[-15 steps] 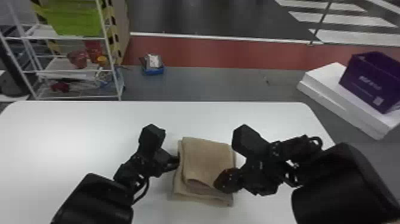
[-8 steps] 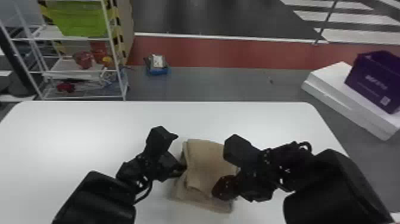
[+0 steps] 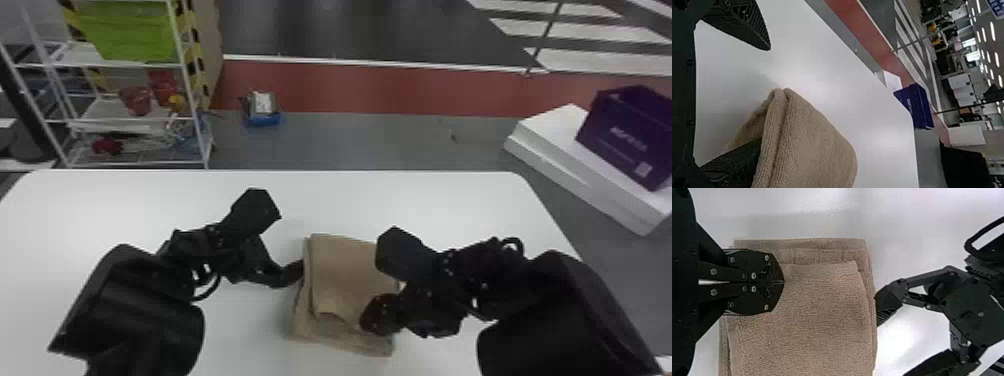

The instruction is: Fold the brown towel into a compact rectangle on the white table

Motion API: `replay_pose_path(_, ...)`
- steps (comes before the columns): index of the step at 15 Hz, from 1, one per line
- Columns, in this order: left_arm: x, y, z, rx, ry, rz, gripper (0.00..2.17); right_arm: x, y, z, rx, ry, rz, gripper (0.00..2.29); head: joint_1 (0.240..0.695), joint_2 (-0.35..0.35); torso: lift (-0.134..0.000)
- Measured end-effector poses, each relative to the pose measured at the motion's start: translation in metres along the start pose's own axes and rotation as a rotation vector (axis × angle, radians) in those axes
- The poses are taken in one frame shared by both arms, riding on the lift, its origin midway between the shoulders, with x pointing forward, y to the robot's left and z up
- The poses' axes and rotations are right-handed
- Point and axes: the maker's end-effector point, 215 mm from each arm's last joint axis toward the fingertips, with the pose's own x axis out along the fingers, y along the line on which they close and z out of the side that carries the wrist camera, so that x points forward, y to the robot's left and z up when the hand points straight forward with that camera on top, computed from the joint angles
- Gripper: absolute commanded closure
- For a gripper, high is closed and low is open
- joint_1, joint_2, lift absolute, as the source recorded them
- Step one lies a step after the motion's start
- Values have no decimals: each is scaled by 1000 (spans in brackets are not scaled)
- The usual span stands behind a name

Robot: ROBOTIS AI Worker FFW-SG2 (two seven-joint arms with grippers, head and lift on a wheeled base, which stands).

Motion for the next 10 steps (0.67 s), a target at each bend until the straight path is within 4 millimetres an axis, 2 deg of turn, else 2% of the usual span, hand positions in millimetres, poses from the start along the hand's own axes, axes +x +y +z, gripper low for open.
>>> replay_pose_path(2, -18, 34, -4, -2, 3, 99, 70, -2, -1, -5, -1, 10, -3, 1706, 695, -53, -124)
replay_pose_path(4, -47, 70, -6, -69, -22, 265, 70, -3, 0, -2, 0, 0, 0, 1706, 695, 0, -124)
replay_pose_path(5, -58, 77, -3, -105, -36, 328, 70, -2, 2, 0, -2, -3, 3, 1706, 695, 16, -124)
replay_pose_path(6, -68, 75, 5, -132, -58, 376, 70, -1, 3, 2, -7, -6, 6, 1706, 695, 24, -124)
replay_pose_path(7, -69, 62, 15, -143, -82, 386, 70, 0, 4, 5, -11, -10, 8, 1706, 695, 22, -124)
replay_pose_path(10, -49, 18, 42, -159, -140, 347, 70, -2, 5, 12, -15, -28, 6, 1706, 695, -39, -124)
